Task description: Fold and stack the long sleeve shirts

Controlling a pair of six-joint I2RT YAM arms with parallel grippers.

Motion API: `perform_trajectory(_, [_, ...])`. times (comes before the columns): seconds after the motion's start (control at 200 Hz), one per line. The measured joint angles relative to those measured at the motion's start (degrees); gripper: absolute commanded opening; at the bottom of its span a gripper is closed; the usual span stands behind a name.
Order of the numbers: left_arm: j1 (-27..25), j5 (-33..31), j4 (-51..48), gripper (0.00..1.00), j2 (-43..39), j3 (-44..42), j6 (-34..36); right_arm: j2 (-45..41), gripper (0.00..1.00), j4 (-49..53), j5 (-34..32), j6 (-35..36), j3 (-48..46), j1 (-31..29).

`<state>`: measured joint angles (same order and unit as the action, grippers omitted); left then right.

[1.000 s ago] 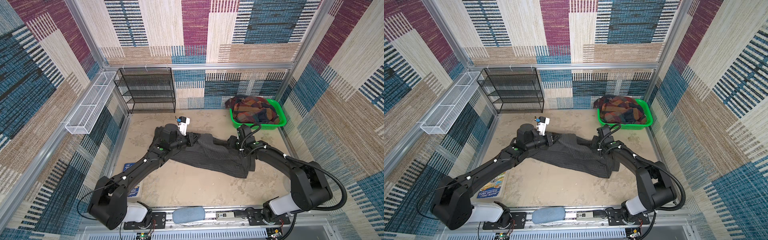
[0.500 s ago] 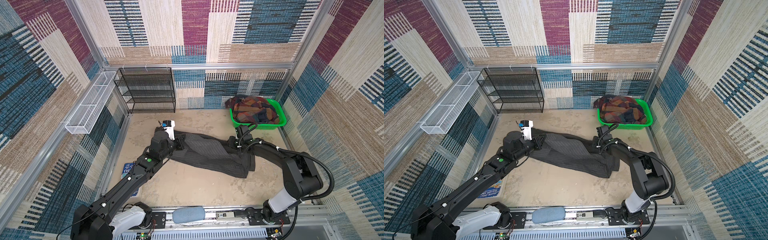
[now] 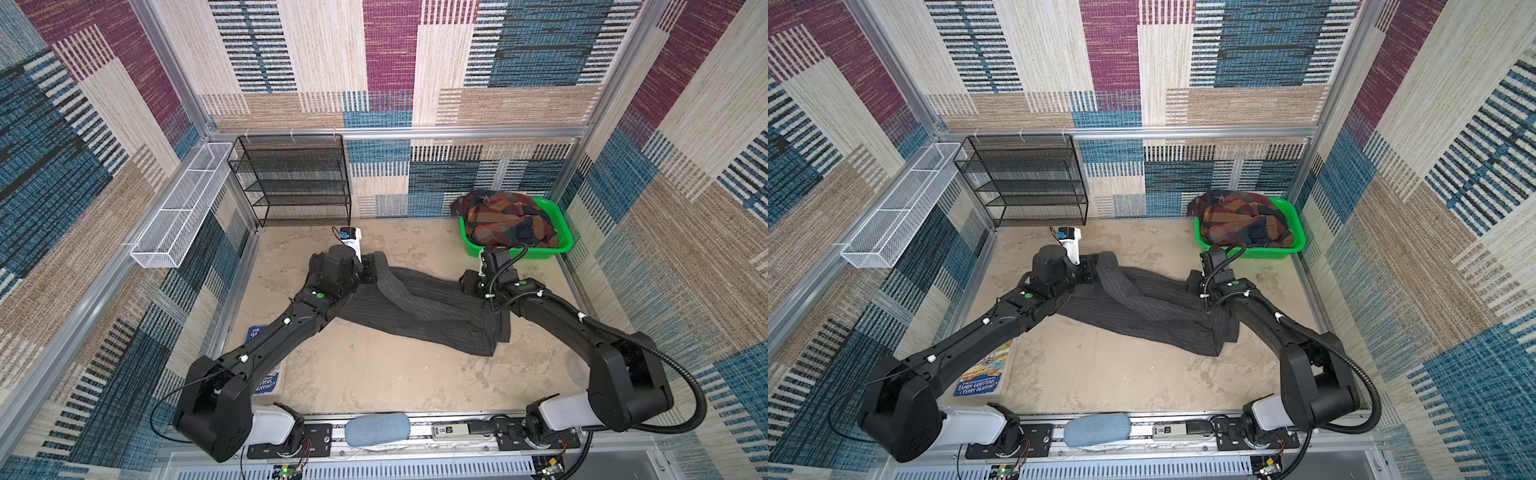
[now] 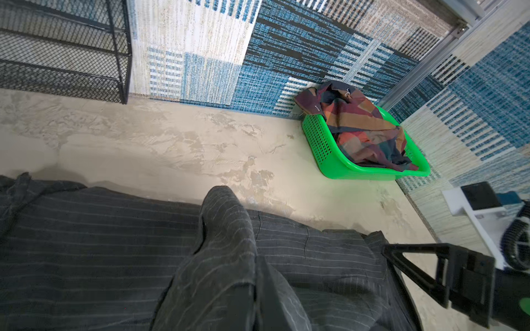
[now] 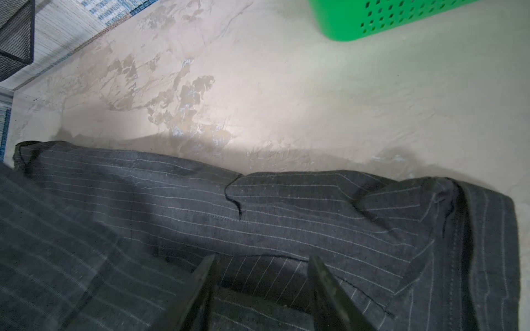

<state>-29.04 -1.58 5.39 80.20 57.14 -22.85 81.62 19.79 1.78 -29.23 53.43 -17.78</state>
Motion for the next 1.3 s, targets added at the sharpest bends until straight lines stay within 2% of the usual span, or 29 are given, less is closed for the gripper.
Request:
perform_trajectory(0.25, [0.0, 3.7, 3.5, 0.00, 3.0, 3.9, 8.7, 0.1, 0.54, -0.2, 3.3, 1.7, 0.3, 0.0])
perform_trajectory(0.376, [0.0, 3.4, 3.4, 0.00, 3.1, 3.7, 12.5, 1.3, 0.54, -0.4, 4.9, 2.3, 0.6, 0.0])
perform_trajectory(0.496, [0.1, 1.0, -0.9, 0.00, 6.0, 4.1, 13.1, 1.9, 0.54, -0.7, 6.7, 2.3, 1.0, 0.0])
perform_trajectory(0.561, [0.2, -0.7, -4.7, 0.13, 7.8, 4.1, 12.4, 2.3, 0.54, -0.7, 7.5, 2.5, 1.4, 0.0])
perform_trajectory(0.691, [0.3, -1.7, -12.9, 0.43, 10.2, 4.7, 8.5, 2.5, 0.54, -0.4, 8.9, 3.1, 2.3, -0.5])
perform_trajectory(0.761, [0.3, -1.1, -17.4, 0.52, 10.6, 5.7, 5.9, 2.5, 0.54, 0.0, 9.2, 3.3, 2.9, -0.9])
perform_trajectory(0.816, [0.3, -0.6, -21.3, 0.63, 10.5, 6.7, 2.6, 2.7, 0.54, 0.6, 9.4, 3.3, 3.6, -1.6])
perform_trajectory(0.951, [0.3, 4.2, -30.0, 0.69, 8.1, 8.9, -3.4, 3.6, 0.54, 1.2, 9.8, 3.4, 5.3, -4.4])
perform_trajectory(1.102, [1.5, 7.8, -39.5, 0.69, 5.9, 11.0, -11.9, 6.2, 0.53, 1.2, 10.2, 3.3, 7.2, -8.1])
perform_trajectory(1.152, [3.1, 8.6, -41.7, 0.69, 5.3, 10.6, -14.7, 7.0, 0.52, 1.0, 10.3, 3.3, 7.3, -9.0])
perform_trajectory(1.297, [10.7, 16.5, -42.1, 0.69, 2.5, 5.6, -22.3, 8.2, 0.51, 1.0, 10.6, 2.3, 7.1, -9.7])
